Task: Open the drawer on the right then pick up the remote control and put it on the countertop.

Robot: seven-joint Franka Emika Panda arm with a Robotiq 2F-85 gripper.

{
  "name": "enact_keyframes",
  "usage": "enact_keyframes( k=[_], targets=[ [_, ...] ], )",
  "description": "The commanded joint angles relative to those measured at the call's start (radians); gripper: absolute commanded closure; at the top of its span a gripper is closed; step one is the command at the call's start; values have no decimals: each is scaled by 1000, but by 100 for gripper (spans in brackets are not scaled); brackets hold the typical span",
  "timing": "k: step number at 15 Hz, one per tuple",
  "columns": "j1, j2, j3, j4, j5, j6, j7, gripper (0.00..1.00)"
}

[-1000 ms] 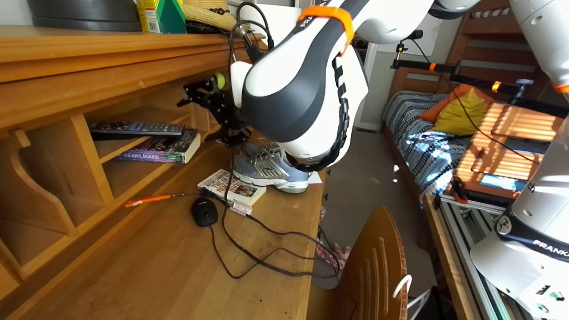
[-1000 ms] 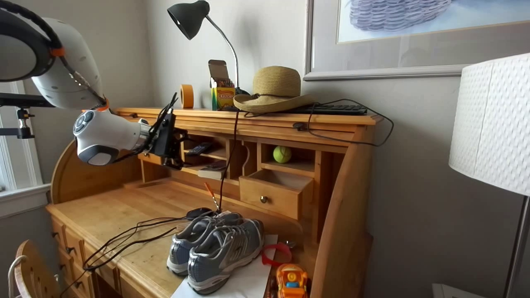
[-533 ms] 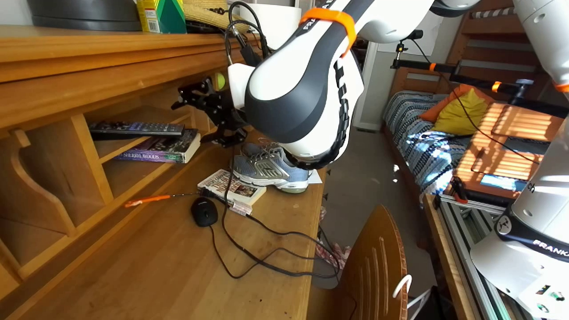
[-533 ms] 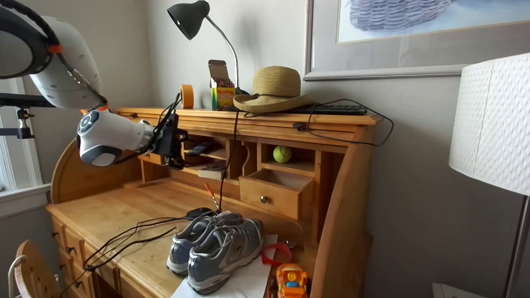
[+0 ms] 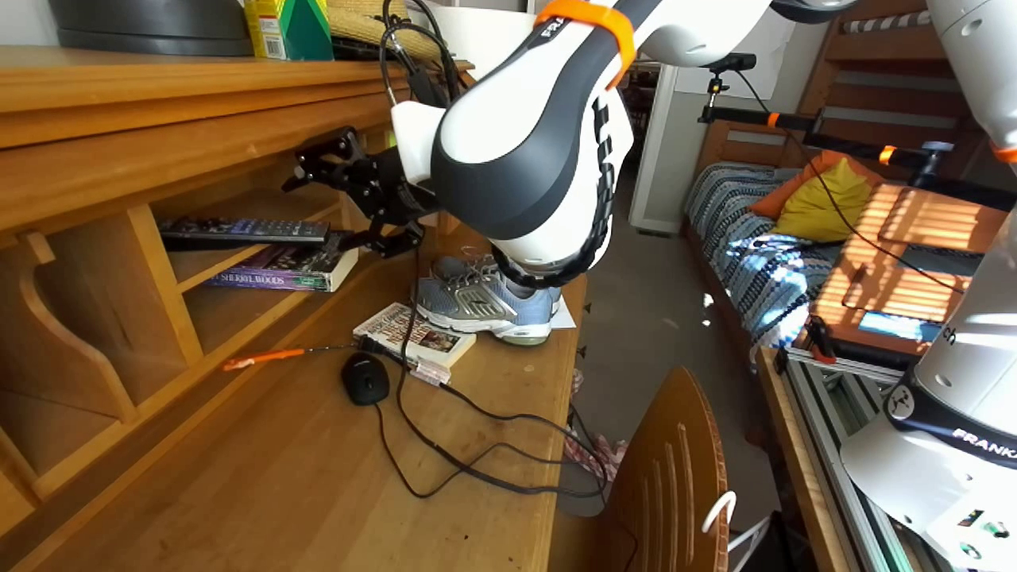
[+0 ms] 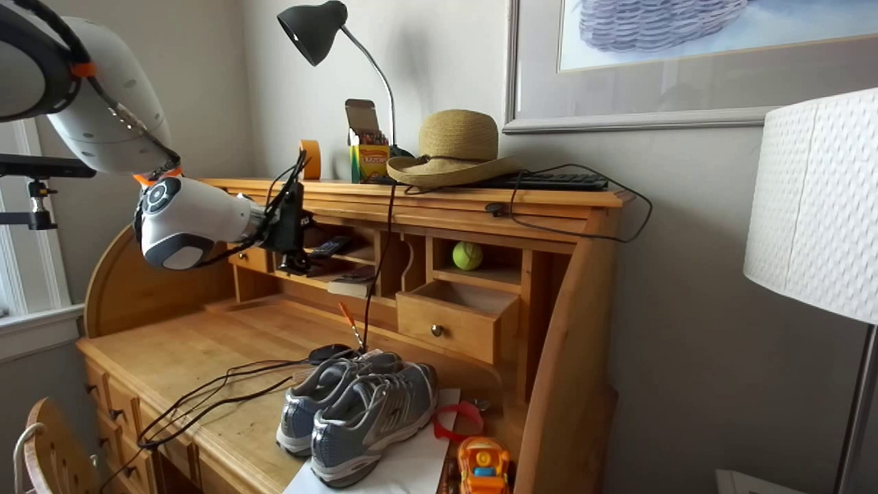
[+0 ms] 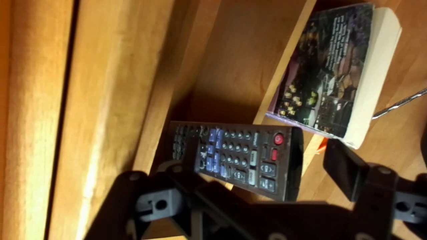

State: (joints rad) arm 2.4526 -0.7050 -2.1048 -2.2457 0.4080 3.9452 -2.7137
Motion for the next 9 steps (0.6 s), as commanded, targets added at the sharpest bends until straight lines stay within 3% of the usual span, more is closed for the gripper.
enact_keyframes(
  k=[1,2,4,9],
  targets=[
    [0,4,-10,19,-27,-63,-31,10],
    [0,2,-9,20,-28,-69,-31,28],
    [0,1,-8,20,-31,-75,-31,38],
    [0,0,-7,17,-26,-75,-31,78]
  ],
)
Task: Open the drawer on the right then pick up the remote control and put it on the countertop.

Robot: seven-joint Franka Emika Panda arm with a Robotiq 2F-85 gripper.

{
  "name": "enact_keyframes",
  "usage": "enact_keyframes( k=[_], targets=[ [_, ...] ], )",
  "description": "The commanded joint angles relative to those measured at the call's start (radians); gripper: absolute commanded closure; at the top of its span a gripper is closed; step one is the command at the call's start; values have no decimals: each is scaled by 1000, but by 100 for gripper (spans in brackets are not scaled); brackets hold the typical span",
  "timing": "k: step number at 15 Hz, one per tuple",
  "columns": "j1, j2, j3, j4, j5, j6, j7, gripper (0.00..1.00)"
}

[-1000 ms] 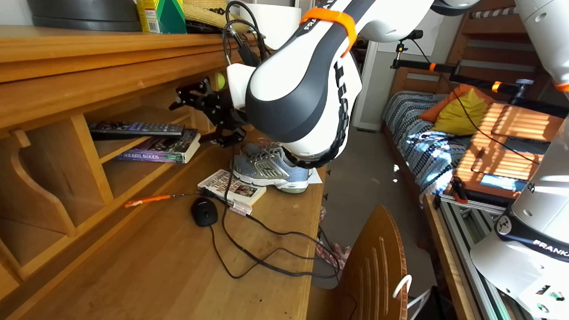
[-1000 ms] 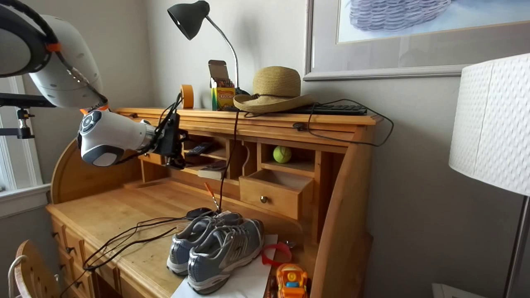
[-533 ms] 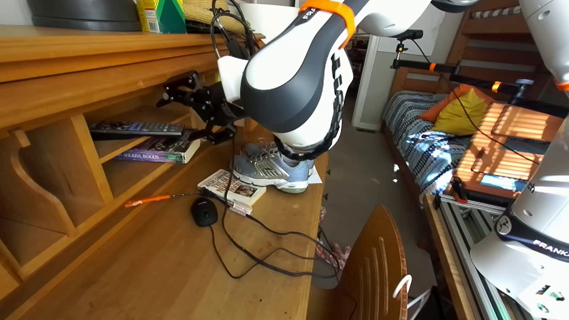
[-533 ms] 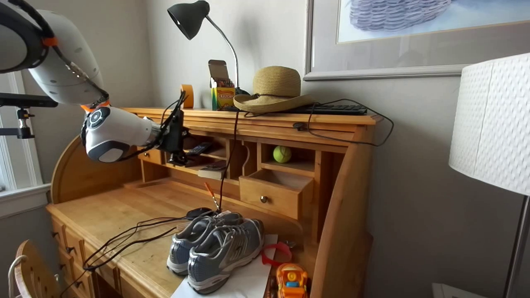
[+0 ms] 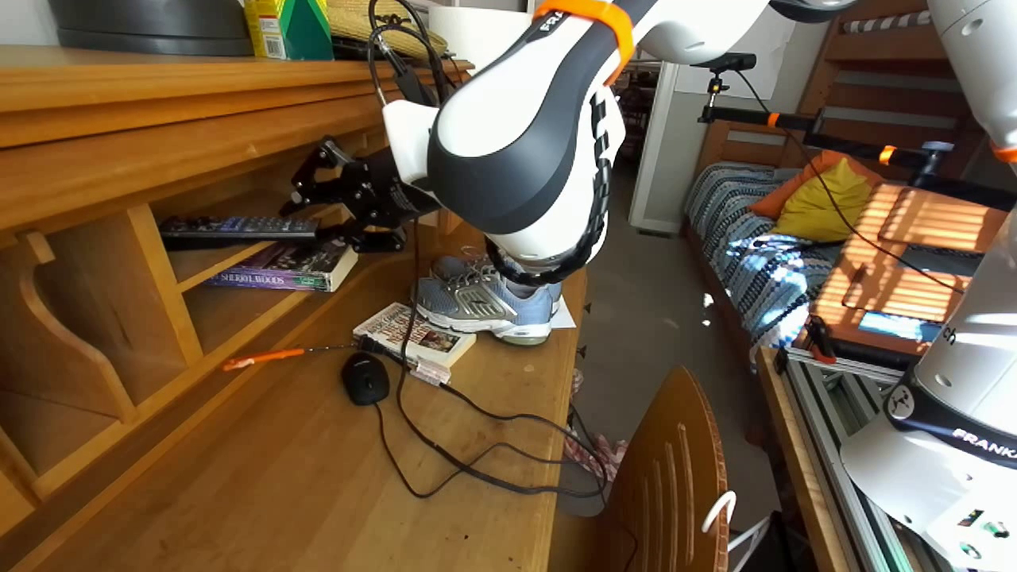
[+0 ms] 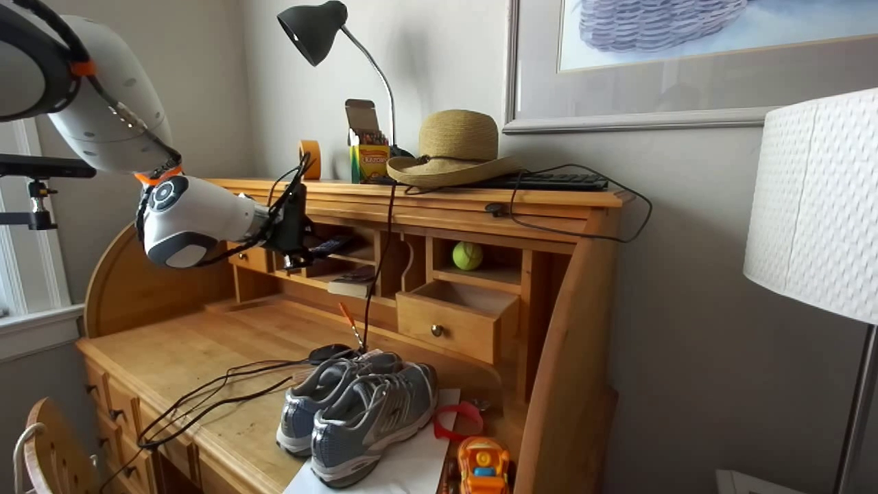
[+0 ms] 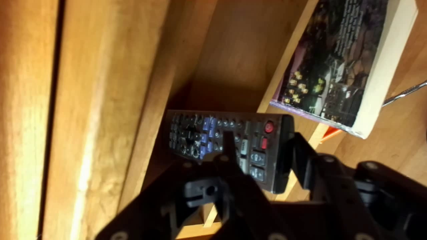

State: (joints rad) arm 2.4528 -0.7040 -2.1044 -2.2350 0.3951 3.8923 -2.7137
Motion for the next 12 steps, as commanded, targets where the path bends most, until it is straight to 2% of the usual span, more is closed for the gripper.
enact_keyframes(
  k=[1,3,4,9,12],
  targets=[
    [0,-2,-8,2,-13,-19,-31,87],
    [0,-9,-2,1,-9,-12,-39,96],
    [0,-10,0,-7,-10,-4,-39,94],
    [1,-43,35,-72,-17,81,-39,93],
    [4,-74,58,-153,-24,223,-10,93]
  ],
)
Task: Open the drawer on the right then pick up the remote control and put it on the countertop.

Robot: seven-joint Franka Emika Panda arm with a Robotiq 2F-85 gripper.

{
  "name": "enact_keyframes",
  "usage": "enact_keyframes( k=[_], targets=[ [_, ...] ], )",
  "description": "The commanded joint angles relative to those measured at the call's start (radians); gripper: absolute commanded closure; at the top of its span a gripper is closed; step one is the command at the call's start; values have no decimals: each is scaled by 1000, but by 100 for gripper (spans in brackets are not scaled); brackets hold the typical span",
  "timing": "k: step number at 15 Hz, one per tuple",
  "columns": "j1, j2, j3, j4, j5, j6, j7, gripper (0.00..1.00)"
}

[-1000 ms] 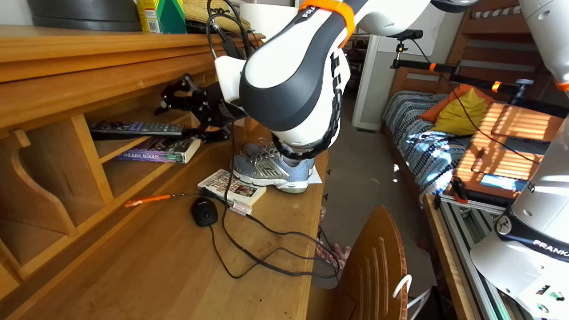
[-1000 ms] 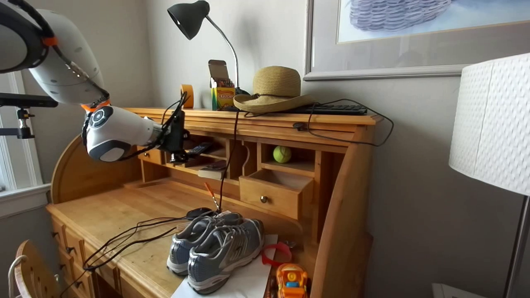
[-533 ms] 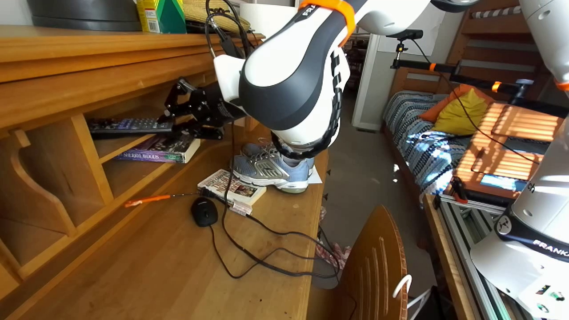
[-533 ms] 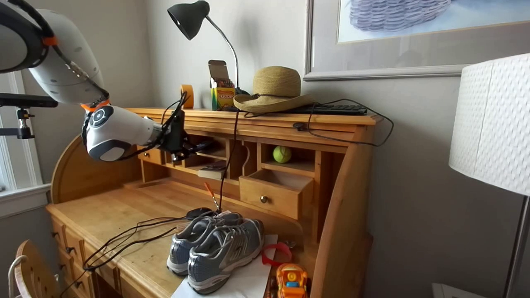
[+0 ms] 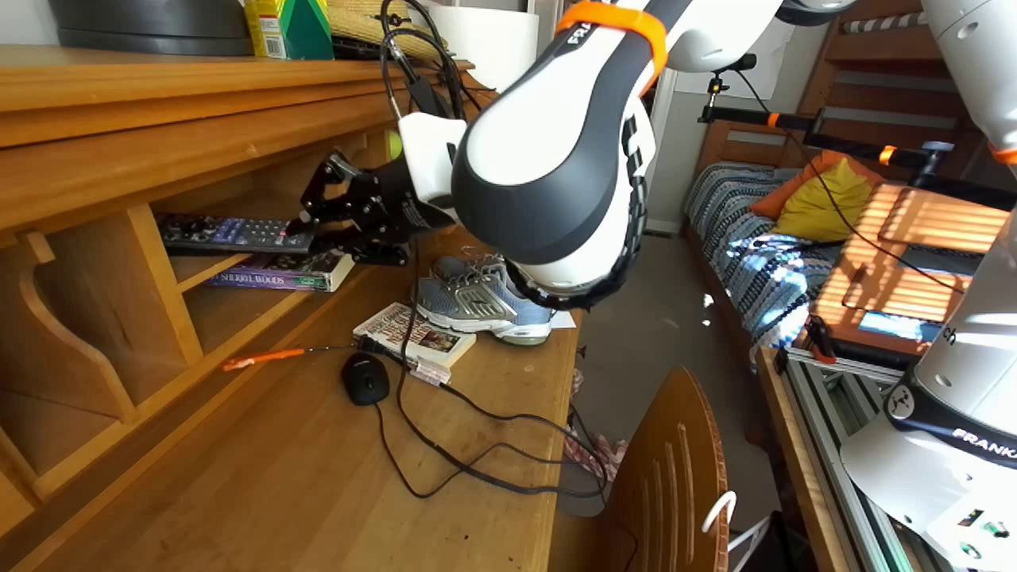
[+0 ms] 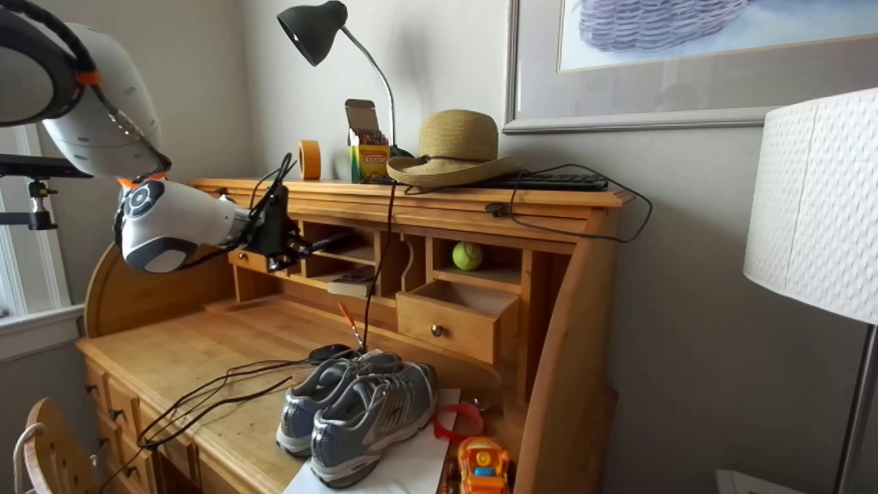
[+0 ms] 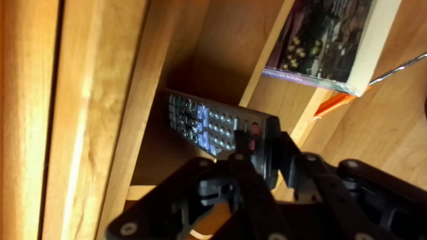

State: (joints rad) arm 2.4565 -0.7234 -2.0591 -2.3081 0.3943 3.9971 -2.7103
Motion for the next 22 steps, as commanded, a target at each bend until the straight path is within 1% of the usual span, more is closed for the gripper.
enact_keyframes(
  k=[1,3,4,6,9,11,12,15,17,20,21,22],
  targets=[
    [2,-69,18,-112,-19,197,-6,93],
    [5,-101,34,-165,-1,357,14,93],
    [5,94,-38,-159,4,224,176,93],
    [3,129,-44,-162,26,240,240,93],
    [-11,242,-50,-187,102,235,308,93],
    [12,311,-74,-207,154,235,357,93],
    [-12,343,-48,-232,181,234,369,93],
    [-12,461,-35,-300,276,234,447,93],
    [-12,509,-14,-342,327,234,488,93],
    [-12,541,37,-397,370,234,517,93],
    [-12,533,52,-407,370,234,515,93],
    [-12,508,68,-420,339,232,515,93]
  ],
)
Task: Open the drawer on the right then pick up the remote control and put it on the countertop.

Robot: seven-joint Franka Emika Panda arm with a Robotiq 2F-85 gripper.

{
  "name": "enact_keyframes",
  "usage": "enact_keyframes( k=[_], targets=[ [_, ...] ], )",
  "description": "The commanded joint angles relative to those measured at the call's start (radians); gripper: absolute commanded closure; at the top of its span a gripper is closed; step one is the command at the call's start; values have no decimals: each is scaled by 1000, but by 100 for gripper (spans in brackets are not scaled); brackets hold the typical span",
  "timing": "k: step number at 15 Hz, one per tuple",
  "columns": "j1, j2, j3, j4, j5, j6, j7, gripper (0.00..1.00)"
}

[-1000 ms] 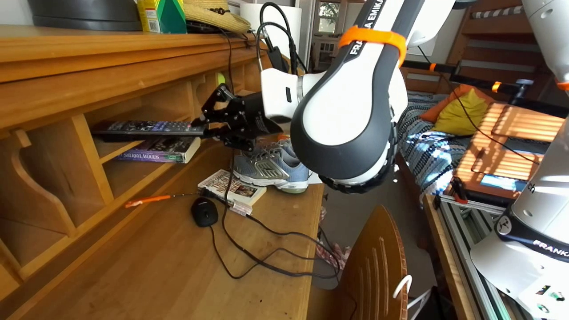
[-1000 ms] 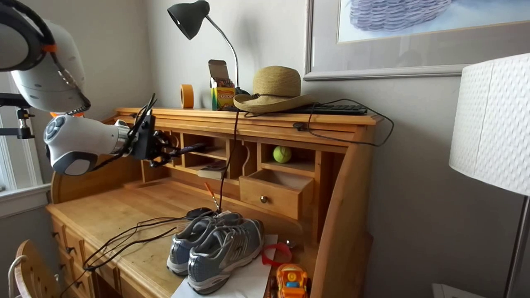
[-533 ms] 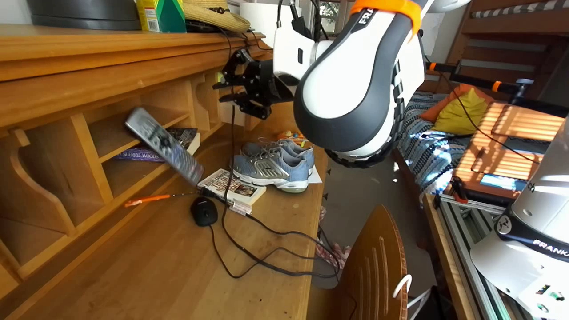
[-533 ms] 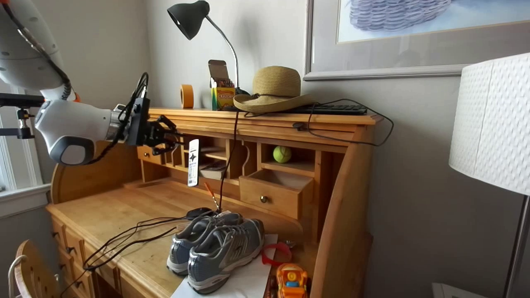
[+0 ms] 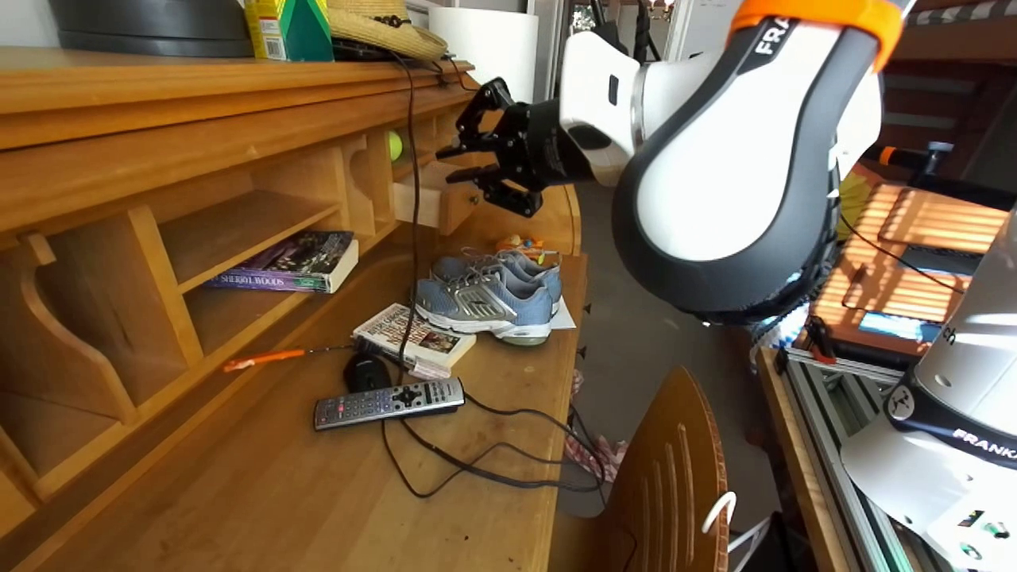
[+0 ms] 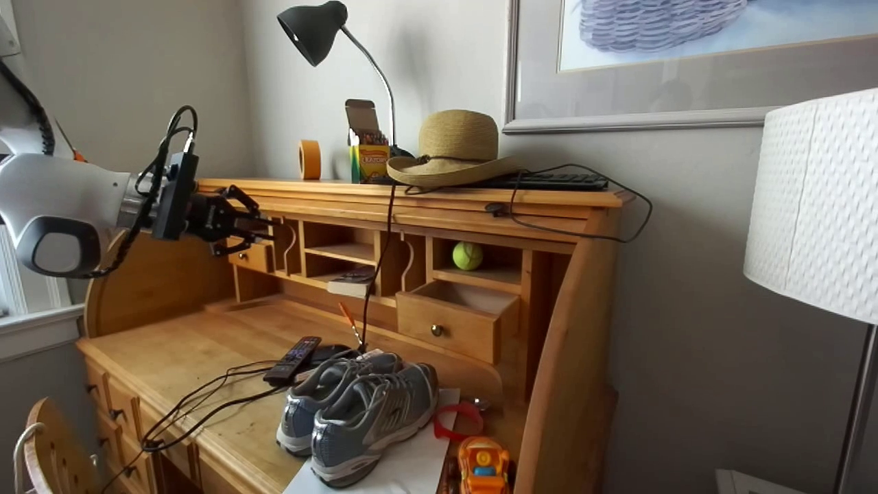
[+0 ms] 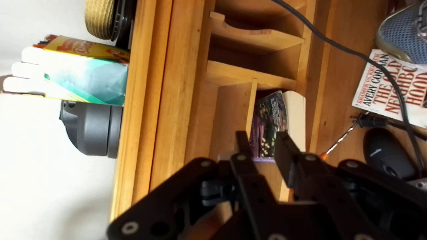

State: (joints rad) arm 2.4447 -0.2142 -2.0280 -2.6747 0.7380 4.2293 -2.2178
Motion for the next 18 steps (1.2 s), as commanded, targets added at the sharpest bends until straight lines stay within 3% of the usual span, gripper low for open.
enact_keyframes(
  k=[1,4,5,7,8,11,18],
  targets=[
    [0,-25,51,-61,-20,-5,17,93],
    [4,-95,80,-93,-41,-19,-31,93],
    [6,-124,79,-75,-78,-76,-69,48],
    [-19,-133,81,-85,-179,-146,-61,41],
    [4,-87,82,-85,-102,-105,-30,57],
    [-17,-114,91,-85,-154,-134,-43,41],
    [-15,-117,89,-85,-159,-134,-44,41]
  ],
)
